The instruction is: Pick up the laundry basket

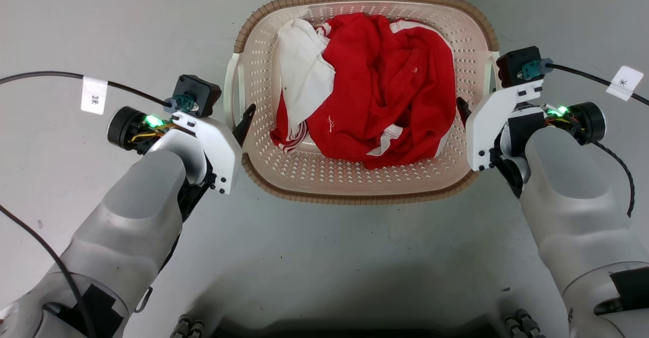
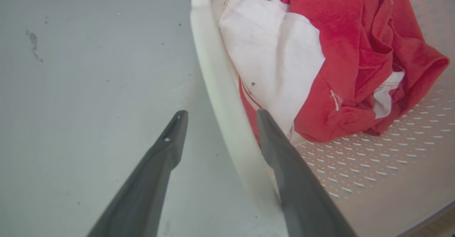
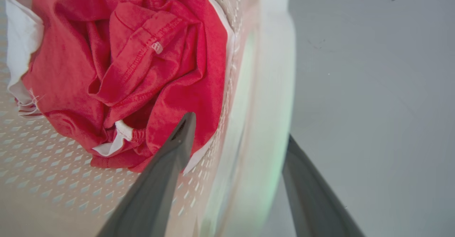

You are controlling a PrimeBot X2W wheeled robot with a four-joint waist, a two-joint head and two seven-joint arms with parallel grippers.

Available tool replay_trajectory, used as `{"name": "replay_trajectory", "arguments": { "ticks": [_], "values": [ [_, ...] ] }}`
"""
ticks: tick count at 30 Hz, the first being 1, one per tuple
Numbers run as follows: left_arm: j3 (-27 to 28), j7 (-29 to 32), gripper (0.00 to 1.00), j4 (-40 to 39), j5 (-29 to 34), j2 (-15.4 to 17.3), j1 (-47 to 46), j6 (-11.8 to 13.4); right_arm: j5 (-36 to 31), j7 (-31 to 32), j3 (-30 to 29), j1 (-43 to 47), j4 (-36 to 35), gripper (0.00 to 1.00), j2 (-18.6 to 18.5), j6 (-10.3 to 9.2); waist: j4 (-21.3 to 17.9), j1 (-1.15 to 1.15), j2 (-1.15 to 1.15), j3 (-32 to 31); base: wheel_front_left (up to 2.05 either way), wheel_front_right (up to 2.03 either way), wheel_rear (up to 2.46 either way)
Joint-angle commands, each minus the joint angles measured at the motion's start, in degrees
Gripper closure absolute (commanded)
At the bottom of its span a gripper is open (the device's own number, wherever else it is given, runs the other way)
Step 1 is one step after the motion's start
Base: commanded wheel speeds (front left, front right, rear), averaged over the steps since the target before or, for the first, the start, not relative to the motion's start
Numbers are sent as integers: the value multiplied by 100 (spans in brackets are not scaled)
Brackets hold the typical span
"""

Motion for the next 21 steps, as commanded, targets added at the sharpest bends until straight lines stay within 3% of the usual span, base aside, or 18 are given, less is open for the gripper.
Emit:
{"name": "replay_trajectory", "arguments": {
  "ticks": [1,10,11,12,13,21],
  "values": [
    [-100,-41,0,38,-106,60,-110,13,-19,5,8,-103,42,0,-1,-2,-1,-1,0,2,0,0,0],
    [-641,-126,0,123,-533,72,-291,12,-73,51,55,-147,129,0,-1,-2,-1,-1,0,51,0,0,0],
    [-719,-63,62,94,-606,67,-292,12,-50,66,73,-143,146,2,-1,-2,-1,-1,0,53,0,0,0],
    [-797,-43,100,61,-646,83,-314,12,-29,78,88,-144,149,77,-1,-2,-1,-1,0,56,0,0,0],
    [-868,-40,100,35,-700,109,-337,12,-14,82,99,-144,152,100,-1,-2,-2,-1,0,57,0,0,0],
    [-1349,-68,100,33,-1090,235,-344,10,-29,164,185,-88,195,100,-40,-3,-33,-1,0,-60,0,0,0]
  ]
}}
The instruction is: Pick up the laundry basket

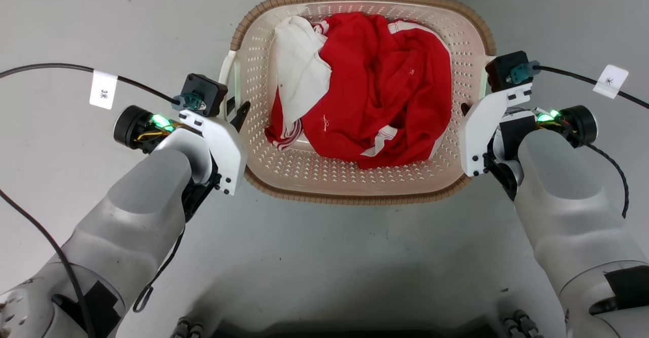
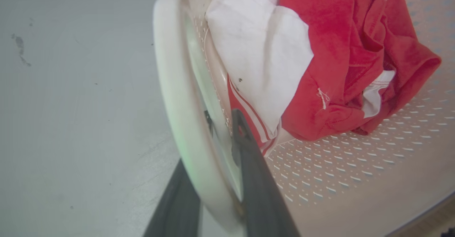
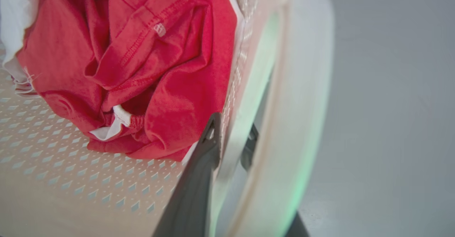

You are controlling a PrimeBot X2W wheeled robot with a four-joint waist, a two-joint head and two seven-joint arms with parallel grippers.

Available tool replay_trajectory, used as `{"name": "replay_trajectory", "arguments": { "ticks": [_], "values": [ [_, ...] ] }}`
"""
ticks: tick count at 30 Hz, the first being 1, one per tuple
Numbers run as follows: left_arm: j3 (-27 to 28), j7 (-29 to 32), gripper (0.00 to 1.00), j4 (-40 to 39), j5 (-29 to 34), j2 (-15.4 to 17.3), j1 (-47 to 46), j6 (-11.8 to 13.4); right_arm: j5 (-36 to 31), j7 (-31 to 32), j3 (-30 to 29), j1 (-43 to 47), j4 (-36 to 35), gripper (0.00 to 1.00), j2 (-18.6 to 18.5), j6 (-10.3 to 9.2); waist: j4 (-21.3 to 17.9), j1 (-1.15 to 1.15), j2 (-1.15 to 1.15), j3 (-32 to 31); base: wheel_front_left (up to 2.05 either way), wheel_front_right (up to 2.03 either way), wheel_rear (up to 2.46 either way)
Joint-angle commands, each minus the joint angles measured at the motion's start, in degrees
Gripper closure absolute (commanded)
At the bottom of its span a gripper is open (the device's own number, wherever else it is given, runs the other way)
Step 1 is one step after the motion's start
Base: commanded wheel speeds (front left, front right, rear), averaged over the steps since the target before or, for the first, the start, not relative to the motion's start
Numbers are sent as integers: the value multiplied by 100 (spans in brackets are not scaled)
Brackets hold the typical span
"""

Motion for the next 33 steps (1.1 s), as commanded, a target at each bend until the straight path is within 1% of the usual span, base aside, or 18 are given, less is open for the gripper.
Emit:
{"name": "replay_trajectory", "arguments": {
  "ticks": [1,5,9,14,15,18,21,28,29,30,33],
  "values": [
    [-124,10,100,38,-71,112,-29,6,-55,34,10,-15,12,100,-88,-6,-6,0,0,-95,0,0,0],
    [-350,74,100,54,-253,60,-22,6,-234,136,10,36,61,100,-88,-6,16,0,0,-325,0,0,0],
    [-594,323,100,-41,-478,46,97,-1,-169,359,147,104,145,100,-84,-6,6,0,0,-692,0,0,0],
    [-840,801,100,-294,-722,179,277,-6,154,721,528,228,225,100,-79,-5,-49,0,0,-1270,0,0,0],
    [-840,801,100,-294,-722,179,277,-6,154,721,528,228,225,100,-79,-5,-49,0,0,-1270,0,0,0],
    [-912,1107,100,-502,-914,250,430,-7,412,1030,838,340,254,100,-77,-5,-67,0,0,-1670,0,0,0],
    [-944,1428,100,-733,-1117,324,549,-13,632,1334,1137,439,250,100,-69,-5,-70,0,0,-2088,0,0,0],
    [-979,2006,100,-1199,-1446,484,915,-24,1152,2056,1570,709,287,100,-58,-4,-66,0,0,-3008,0,0,0],
    [-982,2109,100,-1301,-1515,542,1045,-25,1320,2257,1648,815,290,100,-58,-4,-81,0,0,-3273,0,0,0],
    [-982,2109,100,-1301,-1515,542,1045,-25,1320,2257,1648,815,290,100,-58,-4,-81,0,0,-3273,0,0,0],
    [-979,2273,100,-1456,-1569,622,1210,-25,1540,2516,1790,916,257,100,-58,-4,-101,0,0,-3596,0,0,0]
  ]
}}
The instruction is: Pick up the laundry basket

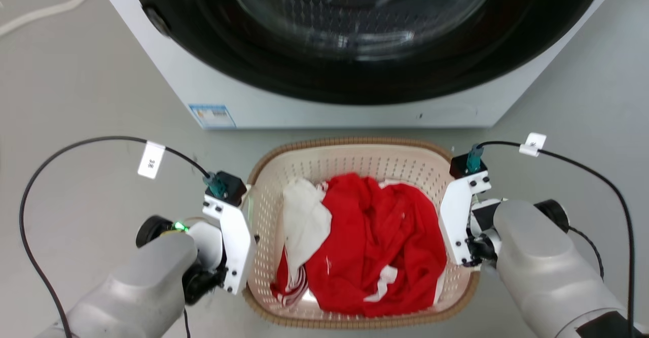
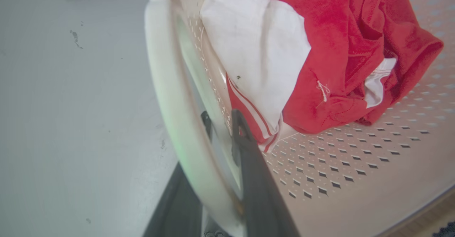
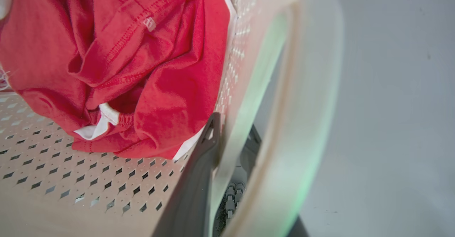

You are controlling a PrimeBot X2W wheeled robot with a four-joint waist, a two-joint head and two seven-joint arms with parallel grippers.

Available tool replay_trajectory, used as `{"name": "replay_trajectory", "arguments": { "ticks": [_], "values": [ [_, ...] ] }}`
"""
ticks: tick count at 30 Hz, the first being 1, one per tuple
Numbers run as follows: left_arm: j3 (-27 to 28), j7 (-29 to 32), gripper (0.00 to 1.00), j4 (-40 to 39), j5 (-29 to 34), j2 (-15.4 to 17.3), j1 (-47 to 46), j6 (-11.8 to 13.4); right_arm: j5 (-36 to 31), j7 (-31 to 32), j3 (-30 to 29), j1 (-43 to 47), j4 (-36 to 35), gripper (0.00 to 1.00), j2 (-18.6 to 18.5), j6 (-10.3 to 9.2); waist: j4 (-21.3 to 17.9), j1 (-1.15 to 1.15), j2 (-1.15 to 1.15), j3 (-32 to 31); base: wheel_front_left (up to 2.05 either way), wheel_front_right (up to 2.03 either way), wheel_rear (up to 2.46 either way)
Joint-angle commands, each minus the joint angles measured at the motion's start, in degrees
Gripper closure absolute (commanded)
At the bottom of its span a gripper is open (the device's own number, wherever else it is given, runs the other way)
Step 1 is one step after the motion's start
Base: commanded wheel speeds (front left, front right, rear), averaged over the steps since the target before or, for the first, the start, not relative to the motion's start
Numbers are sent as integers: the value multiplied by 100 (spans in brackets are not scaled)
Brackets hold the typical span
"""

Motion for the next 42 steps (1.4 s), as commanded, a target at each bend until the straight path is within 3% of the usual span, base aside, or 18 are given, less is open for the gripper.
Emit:
{"name": "replay_trajectory", "arguments": {
  "ticks": [1,24,42],
  "values": [
    [-17,75,100,-128,76,14,107,-66,24,89,104,96,-10,100,-20,-2,-35,1,0,-512,0,0,0],
    [-32,1193,100,-728,55,276,995,-70,1056,1168,949,662,-347,100,-10,5,-187,1,0,-1845,0,0,0],
    [-34,1443,100,-890,-56,326,1008,-73,1292,1275,1150,512,-235,100,-8,6,-174,1,0,-1951,0,0,0]
  ]
}}
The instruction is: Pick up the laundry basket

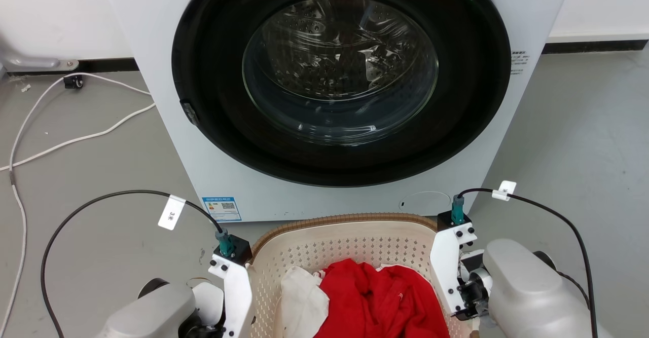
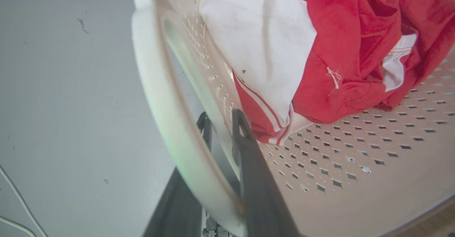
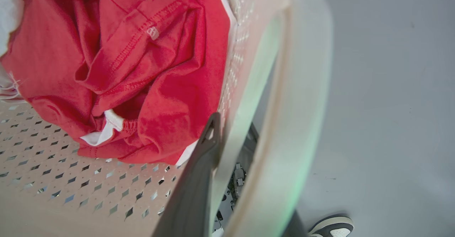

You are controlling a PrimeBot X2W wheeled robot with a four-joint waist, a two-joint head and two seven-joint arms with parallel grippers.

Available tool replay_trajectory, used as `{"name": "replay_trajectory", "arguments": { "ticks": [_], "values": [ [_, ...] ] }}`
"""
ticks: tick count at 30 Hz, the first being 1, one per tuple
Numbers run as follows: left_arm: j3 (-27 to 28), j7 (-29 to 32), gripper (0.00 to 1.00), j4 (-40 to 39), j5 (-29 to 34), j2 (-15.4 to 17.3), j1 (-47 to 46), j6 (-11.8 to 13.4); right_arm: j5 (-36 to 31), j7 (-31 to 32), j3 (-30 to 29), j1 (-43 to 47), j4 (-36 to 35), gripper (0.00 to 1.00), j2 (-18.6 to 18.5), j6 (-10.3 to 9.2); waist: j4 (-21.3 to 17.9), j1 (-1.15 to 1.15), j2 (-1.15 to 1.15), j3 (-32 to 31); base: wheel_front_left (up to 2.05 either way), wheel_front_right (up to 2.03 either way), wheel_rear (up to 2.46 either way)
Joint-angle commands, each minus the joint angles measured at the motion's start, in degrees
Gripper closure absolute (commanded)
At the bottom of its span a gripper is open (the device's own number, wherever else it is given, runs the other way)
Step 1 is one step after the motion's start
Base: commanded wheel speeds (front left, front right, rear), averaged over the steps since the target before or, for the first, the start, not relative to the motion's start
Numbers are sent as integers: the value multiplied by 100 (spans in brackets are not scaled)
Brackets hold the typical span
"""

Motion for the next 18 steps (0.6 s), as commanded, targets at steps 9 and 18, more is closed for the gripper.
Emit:
{"name": "replay_trajectory", "arguments": {
  "ticks": [9,18],
  "values": [
    [-50,-15,100,-20,-121,-75,-34,-82,101,-79,91,-189,29,100,9,16,-4,0,0,6,0,0,0],
    [-50,25,100,-1,-112,-53,-55,-82,188,-132,132,-235,49,100,10,16,-25,0,0,20,0,0,0]
  ]
}}
